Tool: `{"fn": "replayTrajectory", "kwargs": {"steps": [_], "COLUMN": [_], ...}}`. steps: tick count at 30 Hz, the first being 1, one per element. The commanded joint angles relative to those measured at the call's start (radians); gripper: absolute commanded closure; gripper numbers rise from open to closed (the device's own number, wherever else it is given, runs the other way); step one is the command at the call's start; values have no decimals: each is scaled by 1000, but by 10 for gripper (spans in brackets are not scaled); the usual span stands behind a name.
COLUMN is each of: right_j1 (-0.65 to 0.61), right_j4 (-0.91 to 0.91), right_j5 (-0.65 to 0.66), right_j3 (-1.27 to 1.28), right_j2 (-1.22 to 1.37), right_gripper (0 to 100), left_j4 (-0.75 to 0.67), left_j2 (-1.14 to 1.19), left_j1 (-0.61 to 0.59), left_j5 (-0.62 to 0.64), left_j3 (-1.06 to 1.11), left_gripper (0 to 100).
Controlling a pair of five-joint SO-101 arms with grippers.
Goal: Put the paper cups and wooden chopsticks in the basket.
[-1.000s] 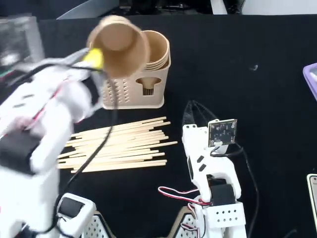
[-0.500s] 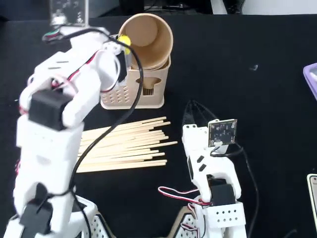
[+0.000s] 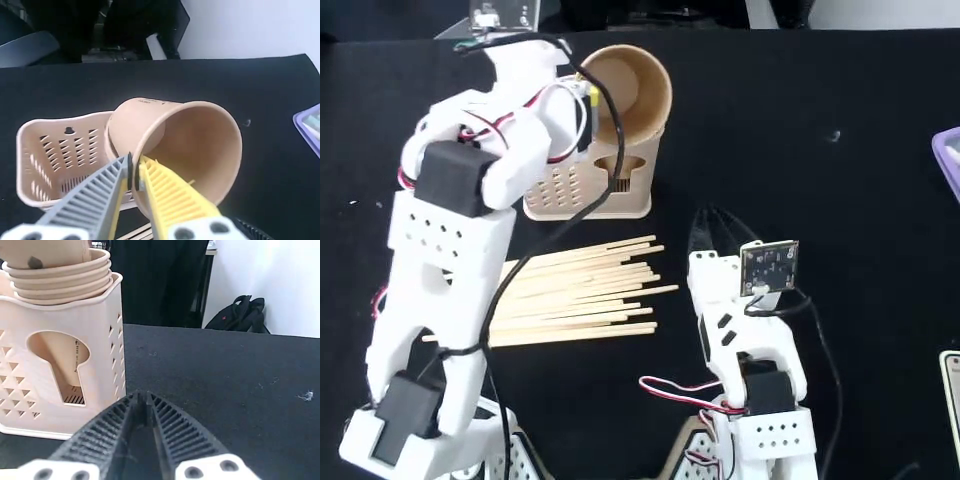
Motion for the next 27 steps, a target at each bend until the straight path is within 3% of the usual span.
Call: {"fn": "replayTrajectory", "kwargs": {"steps": [1,8,14,27], "right_j1": [-20,-46,-46,-46], "right_j4": [5,21,21,20], "right_j5": [0,0,0,0], "right_j3": [1,1,1,1], "right_j2": [-19,-19,-19,-21], "right_gripper": [979,979,978,977], "left_j4": [5,-3,-5,-299], "left_j2": [-5,20,80,97], "left_j1": [-28,-30,-31,-90], "left_j5": [-11,-17,-11,-11], "left_j3": [-44,-47,-56,-44], "left_gripper": [970,960,801,806]}}
